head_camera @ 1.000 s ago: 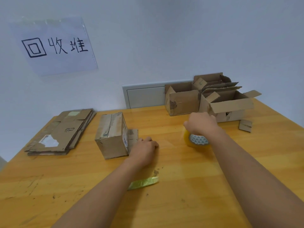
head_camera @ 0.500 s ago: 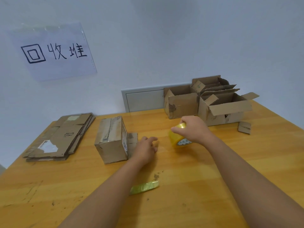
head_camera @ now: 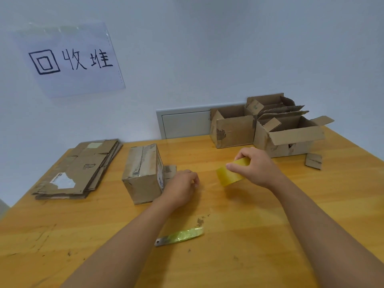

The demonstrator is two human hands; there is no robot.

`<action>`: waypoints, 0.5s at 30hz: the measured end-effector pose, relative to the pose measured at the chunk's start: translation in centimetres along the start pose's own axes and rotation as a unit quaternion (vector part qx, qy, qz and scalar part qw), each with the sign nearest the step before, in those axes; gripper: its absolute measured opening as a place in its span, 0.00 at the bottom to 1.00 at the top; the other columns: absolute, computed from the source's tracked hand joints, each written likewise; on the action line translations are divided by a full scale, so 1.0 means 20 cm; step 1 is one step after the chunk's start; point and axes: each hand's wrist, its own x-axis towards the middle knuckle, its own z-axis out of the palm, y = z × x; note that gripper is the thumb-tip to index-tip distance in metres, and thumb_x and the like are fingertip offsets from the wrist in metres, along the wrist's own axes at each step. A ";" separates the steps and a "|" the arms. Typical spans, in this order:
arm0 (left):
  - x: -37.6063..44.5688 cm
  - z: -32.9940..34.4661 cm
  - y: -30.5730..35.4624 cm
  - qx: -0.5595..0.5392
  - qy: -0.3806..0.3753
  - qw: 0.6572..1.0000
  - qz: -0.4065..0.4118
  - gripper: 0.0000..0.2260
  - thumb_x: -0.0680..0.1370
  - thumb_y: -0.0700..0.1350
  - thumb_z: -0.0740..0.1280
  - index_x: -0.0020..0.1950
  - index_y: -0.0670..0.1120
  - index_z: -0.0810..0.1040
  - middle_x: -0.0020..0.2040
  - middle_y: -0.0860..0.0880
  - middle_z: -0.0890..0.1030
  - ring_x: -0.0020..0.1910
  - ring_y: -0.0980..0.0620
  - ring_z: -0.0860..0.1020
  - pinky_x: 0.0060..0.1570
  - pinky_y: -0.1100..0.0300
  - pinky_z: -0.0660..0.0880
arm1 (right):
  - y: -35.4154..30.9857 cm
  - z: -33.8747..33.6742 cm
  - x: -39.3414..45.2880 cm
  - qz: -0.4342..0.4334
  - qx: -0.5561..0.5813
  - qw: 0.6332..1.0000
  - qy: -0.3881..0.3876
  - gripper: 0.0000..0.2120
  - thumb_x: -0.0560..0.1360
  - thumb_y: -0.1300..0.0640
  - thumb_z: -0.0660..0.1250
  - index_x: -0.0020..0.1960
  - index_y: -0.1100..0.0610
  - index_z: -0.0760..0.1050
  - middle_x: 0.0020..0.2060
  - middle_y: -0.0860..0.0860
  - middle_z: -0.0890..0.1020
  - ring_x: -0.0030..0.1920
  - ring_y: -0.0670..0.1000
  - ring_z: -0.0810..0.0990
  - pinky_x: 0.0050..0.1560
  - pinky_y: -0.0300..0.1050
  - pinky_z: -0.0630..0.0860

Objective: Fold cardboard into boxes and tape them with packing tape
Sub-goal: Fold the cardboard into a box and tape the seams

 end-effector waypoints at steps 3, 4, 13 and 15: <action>-0.08 -0.03 0.02 0.022 0.012 1.000 0.009 0.08 0.79 0.36 0.60 0.47 0.48 0.74 0.49 0.50 0.78 0.47 0.50 0.74 0.41 0.57 0.69 | -0.01 -0.02 -0.01 -0.015 0.012 1.000 0.007 0.12 0.70 0.45 0.75 0.40 0.51 0.76 0.41 0.50 0.77 0.42 0.50 0.74 0.40 0.46 0.70; -0.11 -0.05 0.02 0.019 0.011 1.000 0.010 0.08 0.79 0.36 0.59 0.46 0.48 0.73 0.47 0.51 0.78 0.46 0.50 0.74 0.40 0.57 0.70 | -0.02 -0.03 -0.02 -0.018 0.017 1.000 0.009 0.12 0.70 0.44 0.75 0.40 0.51 0.76 0.41 0.51 0.78 0.42 0.50 0.74 0.40 0.47 0.70; -0.37 -0.50 -0.01 -0.088 0.024 0.996 0.007 0.10 0.80 0.38 0.64 0.52 0.54 0.72 0.52 0.56 0.76 0.49 0.55 0.77 0.49 0.58 0.77 | -0.30 -0.14 0.00 -0.078 0.118 0.989 0.040 0.11 0.74 0.51 0.74 0.41 0.59 0.79 0.35 0.51 0.78 0.34 0.41 0.73 0.33 0.34 0.69; -0.45 -0.58 -0.04 -0.129 0.018 0.991 0.004 0.12 0.80 0.37 0.65 0.53 0.55 0.72 0.53 0.54 0.76 0.49 0.53 0.78 0.50 0.57 0.78 | -0.39 -0.13 0.01 -0.084 0.146 0.985 0.039 0.11 0.73 0.52 0.75 0.40 0.60 0.79 0.34 0.50 0.78 0.33 0.41 0.72 0.36 0.38 0.71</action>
